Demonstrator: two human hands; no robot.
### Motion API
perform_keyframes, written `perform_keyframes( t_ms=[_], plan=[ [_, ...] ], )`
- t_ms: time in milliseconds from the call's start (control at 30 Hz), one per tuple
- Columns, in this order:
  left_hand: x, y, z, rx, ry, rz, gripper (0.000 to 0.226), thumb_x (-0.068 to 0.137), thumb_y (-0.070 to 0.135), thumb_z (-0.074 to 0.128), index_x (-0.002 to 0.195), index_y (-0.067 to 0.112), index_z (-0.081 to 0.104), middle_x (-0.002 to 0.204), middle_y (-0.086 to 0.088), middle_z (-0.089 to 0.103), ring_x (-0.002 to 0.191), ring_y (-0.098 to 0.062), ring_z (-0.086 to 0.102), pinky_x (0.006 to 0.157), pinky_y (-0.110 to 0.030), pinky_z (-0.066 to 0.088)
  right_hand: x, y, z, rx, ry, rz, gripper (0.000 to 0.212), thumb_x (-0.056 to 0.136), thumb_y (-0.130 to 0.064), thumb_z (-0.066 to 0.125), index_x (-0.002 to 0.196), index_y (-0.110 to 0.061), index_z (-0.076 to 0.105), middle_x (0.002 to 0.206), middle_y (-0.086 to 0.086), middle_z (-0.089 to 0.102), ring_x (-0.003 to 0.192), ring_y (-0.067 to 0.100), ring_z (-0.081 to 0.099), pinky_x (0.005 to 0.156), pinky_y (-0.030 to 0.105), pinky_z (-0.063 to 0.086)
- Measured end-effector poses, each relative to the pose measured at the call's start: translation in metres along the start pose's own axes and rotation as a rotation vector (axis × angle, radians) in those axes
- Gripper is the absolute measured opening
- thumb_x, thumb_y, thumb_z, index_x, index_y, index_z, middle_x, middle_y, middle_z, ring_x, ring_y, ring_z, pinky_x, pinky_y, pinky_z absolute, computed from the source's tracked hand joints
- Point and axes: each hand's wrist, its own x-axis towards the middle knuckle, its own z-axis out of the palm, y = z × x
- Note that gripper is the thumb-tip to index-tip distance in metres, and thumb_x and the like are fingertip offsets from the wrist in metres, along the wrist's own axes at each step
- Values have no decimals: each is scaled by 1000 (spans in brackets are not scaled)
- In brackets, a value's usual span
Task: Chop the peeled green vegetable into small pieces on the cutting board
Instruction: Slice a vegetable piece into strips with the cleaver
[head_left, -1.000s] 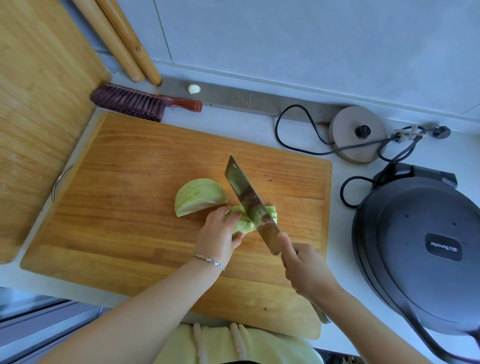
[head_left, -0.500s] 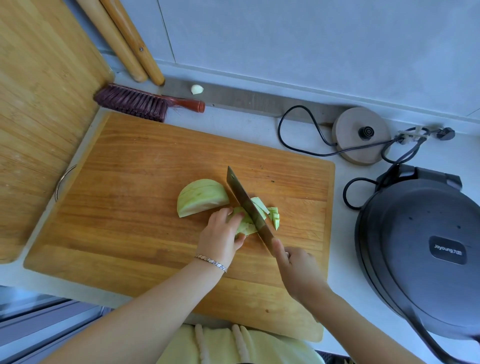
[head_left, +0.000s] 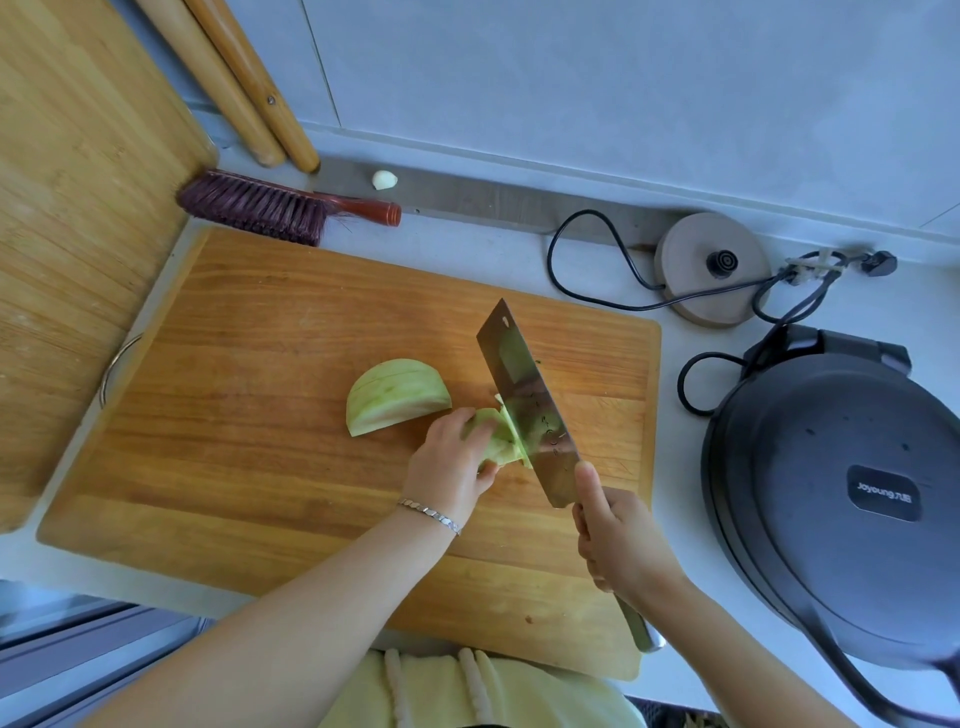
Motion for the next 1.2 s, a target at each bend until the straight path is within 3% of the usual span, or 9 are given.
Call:
perform_keyframes(
  t_ms=[100, 200, 367, 533, 633, 933, 1067, 1200],
  plan=[
    [1, -2, 3, 11, -28, -33, 54, 46, 20, 89, 95, 11, 68, 98, -13, 67, 87, -31, 67, 44, -31, 53, -2, 0, -3, -9, 22, -12, 56, 87, -63, 28, 58, -15, 33, 38, -10, 33, 35, 7, 29, 43, 22, 27],
    [-2, -1, 0, -38, -37, -92, 50, 66, 20, 79, 112, 9, 62, 119, -14, 59, 108, -31, 58, 62, -38, 56, -5, -1, -4, -34, 20, -26, 57, 85, -65, 27, 59, -15, 33, 42, -8, 34, 36, 8, 30, 43, 23, 28],
    [-1, 0, -2, -17, -43, -56, 53, 49, 17, 88, 97, 9, 67, 98, -13, 66, 85, -30, 66, 45, -30, 53, -5, -2, 0, -90, 7, -36, 59, 83, -67, 26, 65, -11, 37, 53, -1, 34, 45, 13, 28, 47, 25, 26],
    [-2, 2, -2, -38, -15, -98, 47, 71, 19, 75, 115, 9, 61, 118, -13, 58, 109, -30, 56, 68, -38, 55, -5, 0, 0, -116, 1, -32, 56, 87, -63, 27, 65, -12, 37, 57, 2, 35, 50, 15, 30, 49, 27, 29],
    [-1, 3, -3, -48, -15, -110, 47, 76, 20, 71, 120, 9, 58, 123, -13, 55, 115, -28, 51, 73, -40, 55, -6, -1, 1, -125, 1, -34, 57, 87, -63, 26, 65, -12, 37, 58, 3, 37, 51, 16, 31, 52, 29, 31],
    [-1, 3, -3, -57, -40, -105, 45, 65, 17, 80, 107, 8, 65, 108, -15, 63, 100, -31, 60, 58, -39, 57, -5, -5, 1, -186, -3, -43, 56, 89, -61, 26, 66, -12, 37, 58, 2, 38, 50, 15, 31, 52, 28, 32],
    [1, 3, -7, -21, -79, -61, 53, 42, 17, 91, 90, 9, 70, 89, -12, 67, 79, -28, 67, 38, -31, 53, -4, -4, 1, -200, -26, -20, 56, 89, -62, 26, 66, -12, 36, 54, -1, 34, 47, 13, 30, 50, 28, 30],
    [1, 3, -6, -18, -54, -41, 54, 37, 17, 92, 86, 11, 70, 86, -10, 67, 75, -26, 68, 35, -30, 52, 0, 2, 7, -235, -31, 7, 55, 91, -61, 24, 67, -13, 39, 55, -1, 37, 48, 13, 33, 53, 30, 34]
  ],
)
